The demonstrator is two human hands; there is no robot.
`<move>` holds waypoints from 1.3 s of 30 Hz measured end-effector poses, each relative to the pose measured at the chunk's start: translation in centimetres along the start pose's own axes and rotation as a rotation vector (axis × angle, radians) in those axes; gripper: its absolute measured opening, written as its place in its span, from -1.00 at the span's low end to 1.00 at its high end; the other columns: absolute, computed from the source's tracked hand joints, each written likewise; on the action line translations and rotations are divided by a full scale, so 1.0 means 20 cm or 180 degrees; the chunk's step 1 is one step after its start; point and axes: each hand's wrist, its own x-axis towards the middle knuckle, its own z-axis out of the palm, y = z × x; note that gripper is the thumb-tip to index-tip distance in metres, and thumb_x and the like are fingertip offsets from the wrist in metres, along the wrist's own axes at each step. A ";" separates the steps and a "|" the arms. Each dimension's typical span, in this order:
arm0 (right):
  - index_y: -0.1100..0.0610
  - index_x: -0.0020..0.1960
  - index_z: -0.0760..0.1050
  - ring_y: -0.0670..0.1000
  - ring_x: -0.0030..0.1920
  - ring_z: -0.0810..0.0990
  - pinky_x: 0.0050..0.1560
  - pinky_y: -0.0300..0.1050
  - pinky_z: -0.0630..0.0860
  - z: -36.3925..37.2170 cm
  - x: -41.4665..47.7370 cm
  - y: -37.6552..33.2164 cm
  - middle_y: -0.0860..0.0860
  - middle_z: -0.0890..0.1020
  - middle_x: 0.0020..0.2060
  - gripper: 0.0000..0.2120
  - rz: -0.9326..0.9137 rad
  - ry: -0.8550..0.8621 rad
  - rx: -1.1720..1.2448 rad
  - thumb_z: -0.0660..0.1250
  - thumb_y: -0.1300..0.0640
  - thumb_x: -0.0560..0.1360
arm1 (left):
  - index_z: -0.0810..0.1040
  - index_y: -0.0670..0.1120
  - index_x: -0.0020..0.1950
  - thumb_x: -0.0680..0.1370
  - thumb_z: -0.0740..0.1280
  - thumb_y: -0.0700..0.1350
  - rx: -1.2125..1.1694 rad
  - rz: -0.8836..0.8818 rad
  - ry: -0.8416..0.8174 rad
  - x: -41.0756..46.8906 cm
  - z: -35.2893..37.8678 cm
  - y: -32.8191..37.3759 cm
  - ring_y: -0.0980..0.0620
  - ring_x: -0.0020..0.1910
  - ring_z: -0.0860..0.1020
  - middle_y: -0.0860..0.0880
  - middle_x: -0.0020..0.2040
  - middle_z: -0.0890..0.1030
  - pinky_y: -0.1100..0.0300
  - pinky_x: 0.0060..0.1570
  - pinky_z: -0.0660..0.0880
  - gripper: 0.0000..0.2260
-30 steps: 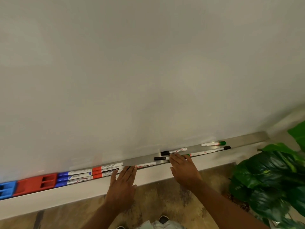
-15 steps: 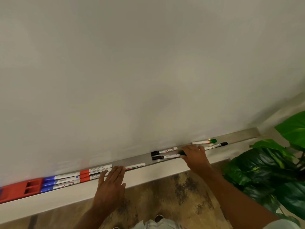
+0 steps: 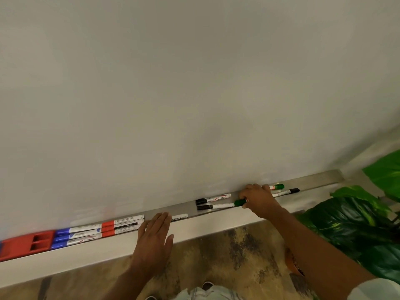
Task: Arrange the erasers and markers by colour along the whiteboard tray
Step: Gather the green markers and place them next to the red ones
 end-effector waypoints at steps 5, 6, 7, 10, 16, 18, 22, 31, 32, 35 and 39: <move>-0.08 0.13 0.58 0.00 0.17 0.52 0.22 0.05 0.32 -0.07 -0.02 -0.02 -0.11 0.58 0.05 -0.85 0.0033 0.0561 0.0457 0.34 -0.05 0.59 | 0.31 -0.06 0.65 0.70 0.28 0.04 -0.0649 0.0034 0.0092 0.07 0.01 0.13 -0.05 0.65 0.25 -0.05 0.65 0.34 0.02 0.60 0.11 -0.47; -0.07 0.13 0.58 0.00 0.16 0.53 0.21 0.05 0.32 -0.08 -0.03 -0.04 -0.12 0.59 0.06 -0.85 0.0032 0.0733 0.0611 0.35 -0.05 0.59 | 0.29 -0.03 0.66 0.70 0.28 0.05 -0.0790 0.0036 0.0106 0.09 0.01 0.16 -0.01 0.65 0.23 -0.01 0.66 0.31 0.08 0.59 0.10 -0.47; -0.06 0.14 0.59 -0.01 0.14 0.54 0.20 0.05 0.32 -0.10 -0.05 -0.06 -0.13 0.61 0.06 -0.84 0.0015 0.0911 0.0792 0.37 -0.05 0.58 | 0.27 0.00 0.67 0.70 0.27 0.06 -0.0929 0.0045 0.0117 0.11 0.00 0.20 0.04 0.65 0.22 0.05 0.66 0.29 0.12 0.58 0.10 -0.46; -0.02 0.08 0.61 -0.08 0.00 0.58 0.10 -0.04 0.42 -0.14 -0.09 -0.16 -0.17 0.62 -0.06 -0.84 0.0025 0.1262 0.1713 0.45 -0.04 0.55 | 0.21 0.10 0.68 0.70 0.21 0.18 -0.1368 0.0044 0.0064 0.17 -0.04 0.32 0.24 0.57 0.16 0.25 0.60 0.21 0.22 0.52 0.10 -0.44; 0.03 0.13 0.61 -0.02 -0.02 0.71 0.05 -0.15 0.62 -0.19 -0.14 -0.35 -0.03 0.74 -0.08 -0.78 0.0031 0.0900 0.3777 0.52 0.18 0.51 | 0.33 0.07 0.63 0.71 0.24 0.12 -0.2065 0.0196 -0.0037 0.26 -0.10 0.50 0.20 0.49 0.40 0.15 0.54 0.44 0.14 0.52 0.35 -0.51; 0.09 0.17 0.61 -0.01 -0.03 0.74 0.03 -0.19 0.64 -0.18 -0.15 -0.41 0.01 0.76 -0.07 -0.74 -0.0078 0.0816 0.4146 0.50 0.26 0.51 | 0.44 0.12 0.54 0.72 0.26 0.08 -0.2365 0.0281 -0.0098 0.28 -0.12 0.53 0.25 0.31 0.56 0.14 0.38 0.62 0.23 0.35 0.52 -0.62; 0.15 0.19 0.61 0.08 0.00 0.76 0.06 -0.04 0.70 -0.13 -0.16 -0.49 0.07 0.78 -0.04 -0.73 -0.0067 0.0679 0.4596 0.48 0.32 0.51 | 0.62 0.11 0.26 0.71 0.29 0.02 -0.2586 0.0142 -0.0312 0.30 -0.09 0.54 0.04 -0.04 0.67 0.06 0.00 0.73 0.11 -0.03 0.60 -0.82; 0.03 0.23 0.63 -0.18 0.04 0.64 0.20 -0.13 0.59 -0.09 -0.10 -0.30 -0.13 0.69 0.05 -0.78 0.0718 0.1075 0.3711 0.40 0.13 0.59 | 0.59 0.02 0.24 0.69 0.34 -0.14 -0.3066 -0.0626 -0.0762 0.23 -0.04 0.44 0.13 -0.01 0.75 0.05 -0.03 0.78 0.25 -0.03 0.66 -0.85; 0.07 0.23 0.64 -0.14 0.06 0.63 0.23 -0.11 0.57 -0.09 -0.09 -0.24 -0.09 0.68 0.06 -0.78 0.0855 0.1157 0.3532 0.39 0.18 0.60 | 0.59 0.01 0.24 0.69 0.34 -0.14 -0.3104 -0.0696 -0.0807 0.23 -0.03 0.43 0.13 0.01 0.75 0.03 0.01 0.78 0.21 0.01 0.67 -0.85; 0.13 0.21 0.63 0.02 0.10 0.64 0.23 -0.06 0.57 -0.05 -0.08 -0.08 0.00 0.68 0.09 -0.81 0.1116 0.1219 0.2617 0.34 0.19 0.62 | 0.59 0.01 0.22 0.69 0.33 -0.15 -0.3178 -0.0847 -0.0897 0.20 -0.03 0.40 0.12 0.01 0.76 0.02 0.05 0.78 0.18 -0.02 0.68 -0.87; 0.03 0.17 0.64 0.01 0.01 0.65 0.11 -0.05 0.59 0.02 -0.10 0.08 -0.01 0.70 0.08 -0.82 0.1199 0.1196 0.0749 0.34 0.10 0.61 | 0.60 -0.02 0.21 0.69 0.34 -0.15 -0.3284 -0.0996 -0.0835 0.19 -0.01 0.38 0.09 0.00 0.77 0.01 0.03 0.79 0.22 -0.05 0.68 -0.88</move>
